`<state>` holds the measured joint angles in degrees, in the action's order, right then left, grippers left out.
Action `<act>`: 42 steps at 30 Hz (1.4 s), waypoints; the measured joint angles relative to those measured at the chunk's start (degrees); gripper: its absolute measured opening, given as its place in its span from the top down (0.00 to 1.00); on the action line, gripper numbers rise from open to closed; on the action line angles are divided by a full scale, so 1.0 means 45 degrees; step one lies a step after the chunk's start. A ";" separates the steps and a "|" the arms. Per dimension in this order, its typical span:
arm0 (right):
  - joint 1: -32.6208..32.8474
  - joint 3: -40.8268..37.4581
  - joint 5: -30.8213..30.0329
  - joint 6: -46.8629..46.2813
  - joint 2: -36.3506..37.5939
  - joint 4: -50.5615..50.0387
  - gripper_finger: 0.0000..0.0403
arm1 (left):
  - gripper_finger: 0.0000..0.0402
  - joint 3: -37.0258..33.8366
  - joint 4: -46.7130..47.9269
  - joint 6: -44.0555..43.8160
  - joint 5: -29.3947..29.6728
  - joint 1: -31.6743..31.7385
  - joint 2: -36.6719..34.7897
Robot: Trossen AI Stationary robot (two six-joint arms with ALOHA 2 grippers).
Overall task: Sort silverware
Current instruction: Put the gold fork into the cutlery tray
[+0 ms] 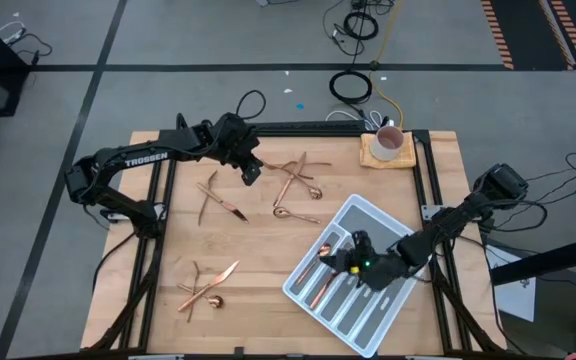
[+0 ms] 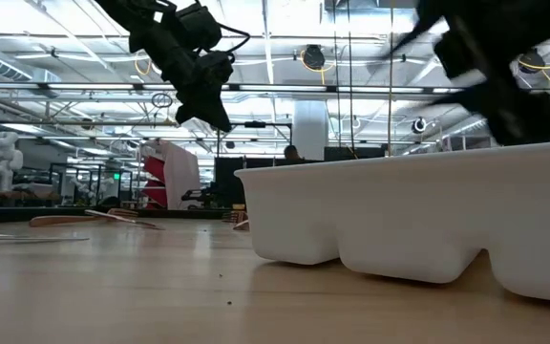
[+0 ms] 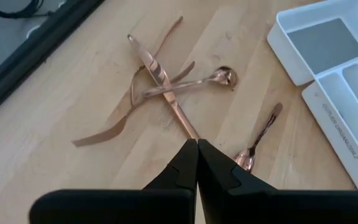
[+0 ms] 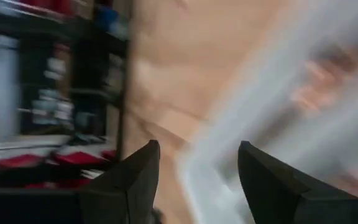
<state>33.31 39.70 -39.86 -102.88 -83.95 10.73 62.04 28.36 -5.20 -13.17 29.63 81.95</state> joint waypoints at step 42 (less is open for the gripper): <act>-0.7599 1.0924 0.8851 1.9732 -0.3705 -1.4462 0.50 | 0.98 -0.1130 0.7820 -1.1580 0.2487 -0.7305 -0.8990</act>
<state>-0.89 88.86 -0.03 -14.09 -100.62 -54.35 56.96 63.55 -57.31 -1.98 -3.25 41.50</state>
